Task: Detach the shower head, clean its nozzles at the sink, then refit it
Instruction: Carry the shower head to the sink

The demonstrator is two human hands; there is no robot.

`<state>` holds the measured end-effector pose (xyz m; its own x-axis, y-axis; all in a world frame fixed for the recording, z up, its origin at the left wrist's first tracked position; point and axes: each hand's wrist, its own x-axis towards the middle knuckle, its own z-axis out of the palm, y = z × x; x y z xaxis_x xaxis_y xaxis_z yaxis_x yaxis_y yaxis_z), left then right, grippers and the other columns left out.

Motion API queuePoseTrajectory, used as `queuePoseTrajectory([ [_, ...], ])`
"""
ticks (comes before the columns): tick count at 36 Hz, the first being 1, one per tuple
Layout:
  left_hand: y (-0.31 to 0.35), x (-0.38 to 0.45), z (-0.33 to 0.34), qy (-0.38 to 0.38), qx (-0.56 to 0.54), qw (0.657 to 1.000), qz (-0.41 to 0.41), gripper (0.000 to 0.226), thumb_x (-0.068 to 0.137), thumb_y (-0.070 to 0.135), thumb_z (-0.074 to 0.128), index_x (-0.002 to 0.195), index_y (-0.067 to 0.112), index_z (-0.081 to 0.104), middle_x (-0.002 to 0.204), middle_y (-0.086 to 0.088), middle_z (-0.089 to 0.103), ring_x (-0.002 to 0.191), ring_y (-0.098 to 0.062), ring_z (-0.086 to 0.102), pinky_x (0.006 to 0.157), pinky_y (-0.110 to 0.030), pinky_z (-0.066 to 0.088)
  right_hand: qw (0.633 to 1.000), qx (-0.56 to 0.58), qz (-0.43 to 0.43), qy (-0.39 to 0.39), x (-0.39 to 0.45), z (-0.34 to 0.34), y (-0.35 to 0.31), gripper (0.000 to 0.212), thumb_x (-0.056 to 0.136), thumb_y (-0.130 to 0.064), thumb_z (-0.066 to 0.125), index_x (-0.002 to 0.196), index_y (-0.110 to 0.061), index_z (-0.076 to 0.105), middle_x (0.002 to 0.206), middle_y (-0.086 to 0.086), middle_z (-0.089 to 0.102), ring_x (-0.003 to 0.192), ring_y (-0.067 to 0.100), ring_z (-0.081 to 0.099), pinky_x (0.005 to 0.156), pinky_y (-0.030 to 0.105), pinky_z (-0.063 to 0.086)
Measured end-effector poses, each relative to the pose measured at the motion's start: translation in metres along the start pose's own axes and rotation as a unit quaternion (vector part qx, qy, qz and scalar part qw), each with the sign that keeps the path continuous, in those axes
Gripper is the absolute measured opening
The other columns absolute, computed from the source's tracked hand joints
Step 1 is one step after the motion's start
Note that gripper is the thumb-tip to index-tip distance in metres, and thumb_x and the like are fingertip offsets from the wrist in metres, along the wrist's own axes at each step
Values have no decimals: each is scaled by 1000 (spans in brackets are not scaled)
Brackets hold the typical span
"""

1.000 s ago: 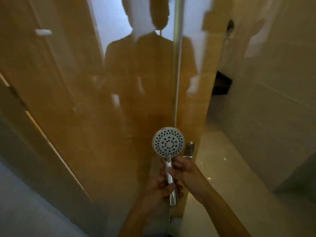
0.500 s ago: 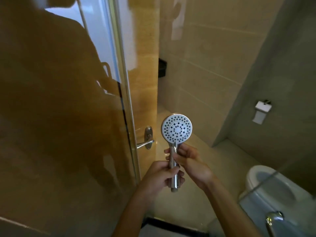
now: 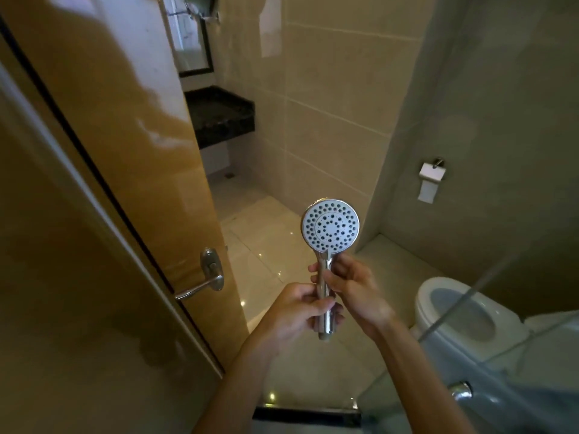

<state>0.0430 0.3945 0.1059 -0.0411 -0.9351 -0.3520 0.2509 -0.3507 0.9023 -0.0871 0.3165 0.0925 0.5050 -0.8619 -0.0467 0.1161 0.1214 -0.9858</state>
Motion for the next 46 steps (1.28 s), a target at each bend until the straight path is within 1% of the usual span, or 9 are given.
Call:
queuePoseTrajectory([
  [7, 12, 40, 19, 4, -4, 1000, -10, 28, 94, 1, 60, 118, -12, 59, 113, -34, 67, 95, -40, 70, 86, -49, 58, 1000, 1, 2, -1, 28, -34, -9, 23, 97, 4, 54, 114, -8, 65, 107, 11, 73, 90, 20, 69, 74, 31, 59],
  [11, 18, 63, 19, 10, -12, 1000, -12, 25, 93, 2, 61, 115, -10, 61, 111, -33, 68, 97, -44, 69, 90, -56, 55, 1000, 3, 0, -4, 47, -45, -12, 23, 97, 0, 55, 111, -14, 67, 108, 9, 74, 90, 20, 69, 71, 31, 58],
  [18, 32, 108, 10, -2, -25, 1000, -17, 26, 93, 5, 62, 116, -7, 63, 110, -29, 69, 102, -44, 70, 88, -50, 59, 1000, -14, 9, -5, 91, -61, -14, 25, 94, -10, 58, 109, -27, 70, 110, 6, 74, 96, 21, 71, 81, 43, 58],
  [24, 45, 160, -2, -20, -31, 999, -8, 27, 92, 6, 65, 115, -7, 64, 108, -27, 71, 101, -44, 69, 96, -59, 53, 1000, -17, 18, 9, 138, -74, -18, 24, 97, -9, 57, 108, -26, 69, 109, 4, 74, 93, 19, 72, 73, 31, 59],
  [26, 52, 180, -8, -24, -37, 999, -6, 27, 91, 7, 66, 114, -7, 65, 107, -27, 71, 99, -43, 70, 96, -61, 52, 1000, -15, 24, 12, 158, -77, -20, 25, 96, -10, 57, 107, -29, 70, 109, 3, 74, 92, 18, 72, 75, 34, 59],
  [33, 86, 245, -31, -17, -32, 999, 8, 26, 94, 4, 61, 115, -10, 62, 106, -28, 70, 92, -39, 71, 86, -51, 59, 999, -31, 36, 16, 233, -85, -33, 26, 99, -8, 55, 110, -28, 68, 111, 1, 74, 97, 19, 73, 76, 33, 59],
  [38, 114, 281, -46, -19, -19, 1000, 9, 24, 95, 4, 58, 114, -10, 63, 102, -25, 70, 93, -38, 71, 86, -49, 59, 999, -35, 36, 18, 279, -88, -45, 27, 99, -12, 56, 106, -34, 69, 111, -1, 74, 94, 19, 73, 70, 33, 57],
  [43, 136, 309, -54, -8, -12, 1000, 15, 25, 97, 3, 56, 115, -14, 59, 99, -21, 71, 89, -35, 71, 82, -44, 61, 999, -26, 29, 19, 318, -93, -50, 26, 99, -6, 56, 114, -23, 67, 110, 2, 75, 97, 19, 72, 81, 37, 59],
  [46, 146, 324, -58, -3, -14, 1000, 20, 25, 96, 3, 57, 114, -13, 60, 100, -21, 71, 90, -36, 72, 81, -44, 60, 1000, -18, 24, 8, 338, -96, -55, 27, 97, -5, 57, 111, -25, 69, 110, 2, 75, 99, 20, 72, 85, 38, 61],
])
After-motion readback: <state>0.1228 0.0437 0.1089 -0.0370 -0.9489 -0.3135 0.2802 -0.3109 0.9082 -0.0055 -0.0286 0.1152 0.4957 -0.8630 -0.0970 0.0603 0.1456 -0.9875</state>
